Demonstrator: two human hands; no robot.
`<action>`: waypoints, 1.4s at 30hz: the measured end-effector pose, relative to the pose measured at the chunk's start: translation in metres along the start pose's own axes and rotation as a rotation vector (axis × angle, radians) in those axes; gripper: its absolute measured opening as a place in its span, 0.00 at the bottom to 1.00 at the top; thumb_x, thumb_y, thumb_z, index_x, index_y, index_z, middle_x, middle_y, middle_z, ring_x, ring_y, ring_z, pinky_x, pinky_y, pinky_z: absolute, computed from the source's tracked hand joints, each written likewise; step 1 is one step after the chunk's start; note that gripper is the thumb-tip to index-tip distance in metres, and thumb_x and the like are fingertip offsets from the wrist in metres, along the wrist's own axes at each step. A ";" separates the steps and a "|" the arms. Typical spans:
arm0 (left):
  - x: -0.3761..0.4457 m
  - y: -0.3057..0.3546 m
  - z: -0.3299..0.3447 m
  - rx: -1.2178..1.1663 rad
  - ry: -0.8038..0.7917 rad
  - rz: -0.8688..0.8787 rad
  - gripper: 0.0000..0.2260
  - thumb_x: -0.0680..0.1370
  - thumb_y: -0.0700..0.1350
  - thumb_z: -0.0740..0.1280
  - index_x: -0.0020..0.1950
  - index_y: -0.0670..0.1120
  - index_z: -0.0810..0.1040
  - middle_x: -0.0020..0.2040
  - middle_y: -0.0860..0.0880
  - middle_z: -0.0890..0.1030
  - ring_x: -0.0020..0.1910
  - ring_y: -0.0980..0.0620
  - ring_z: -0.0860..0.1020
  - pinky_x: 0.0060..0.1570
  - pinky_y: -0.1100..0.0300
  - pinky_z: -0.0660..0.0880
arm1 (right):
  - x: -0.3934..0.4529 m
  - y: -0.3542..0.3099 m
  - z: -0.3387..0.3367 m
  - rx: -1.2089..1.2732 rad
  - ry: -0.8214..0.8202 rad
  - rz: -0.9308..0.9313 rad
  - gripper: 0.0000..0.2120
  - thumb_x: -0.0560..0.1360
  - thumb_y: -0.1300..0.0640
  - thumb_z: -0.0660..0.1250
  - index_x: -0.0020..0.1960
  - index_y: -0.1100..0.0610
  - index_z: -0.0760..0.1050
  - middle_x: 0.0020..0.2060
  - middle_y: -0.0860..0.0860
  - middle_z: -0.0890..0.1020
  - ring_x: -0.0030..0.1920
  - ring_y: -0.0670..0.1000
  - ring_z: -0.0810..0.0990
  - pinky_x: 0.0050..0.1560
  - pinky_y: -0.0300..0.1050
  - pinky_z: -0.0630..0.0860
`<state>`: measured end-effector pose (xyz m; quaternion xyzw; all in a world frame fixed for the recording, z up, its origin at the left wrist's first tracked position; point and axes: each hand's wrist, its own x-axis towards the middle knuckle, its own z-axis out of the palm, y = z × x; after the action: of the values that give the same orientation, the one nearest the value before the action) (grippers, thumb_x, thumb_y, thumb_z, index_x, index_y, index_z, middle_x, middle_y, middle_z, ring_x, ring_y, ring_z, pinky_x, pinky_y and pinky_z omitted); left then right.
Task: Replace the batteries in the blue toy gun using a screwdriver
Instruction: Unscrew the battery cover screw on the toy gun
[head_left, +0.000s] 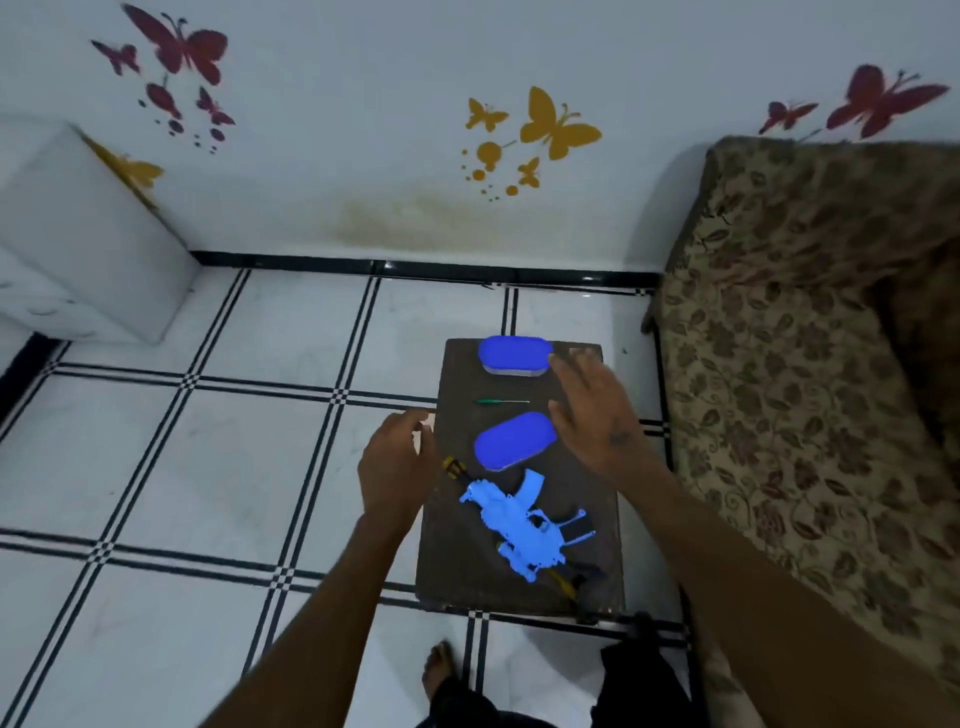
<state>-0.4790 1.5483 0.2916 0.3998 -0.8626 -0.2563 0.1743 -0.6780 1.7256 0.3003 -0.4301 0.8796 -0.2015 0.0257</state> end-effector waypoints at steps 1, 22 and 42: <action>0.000 0.001 0.002 0.010 0.008 -0.009 0.10 0.79 0.46 0.63 0.58 0.50 0.79 0.53 0.52 0.81 0.50 0.51 0.80 0.48 0.55 0.78 | 0.005 0.005 0.002 -0.008 -0.008 -0.021 0.29 0.78 0.55 0.66 0.76 0.58 0.64 0.74 0.63 0.66 0.76 0.63 0.61 0.73 0.62 0.62; -0.082 0.097 0.082 0.033 0.243 -0.740 0.10 0.80 0.48 0.62 0.58 0.49 0.79 0.53 0.50 0.81 0.51 0.49 0.79 0.49 0.55 0.73 | 0.103 0.070 0.037 -0.011 -0.503 -0.564 0.29 0.80 0.49 0.61 0.78 0.54 0.59 0.76 0.61 0.62 0.78 0.61 0.54 0.77 0.58 0.51; -0.016 0.053 0.294 0.017 0.418 -1.180 0.11 0.80 0.45 0.64 0.60 0.47 0.80 0.56 0.48 0.81 0.54 0.47 0.79 0.50 0.57 0.71 | 0.178 0.123 0.243 -0.021 -0.896 -1.104 0.30 0.78 0.46 0.56 0.78 0.55 0.60 0.75 0.63 0.63 0.78 0.63 0.56 0.76 0.57 0.59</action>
<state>-0.6492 1.6790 0.0833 0.8519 -0.4464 -0.2188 0.1650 -0.8287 1.5758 0.0542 -0.8547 0.4400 0.0194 0.2749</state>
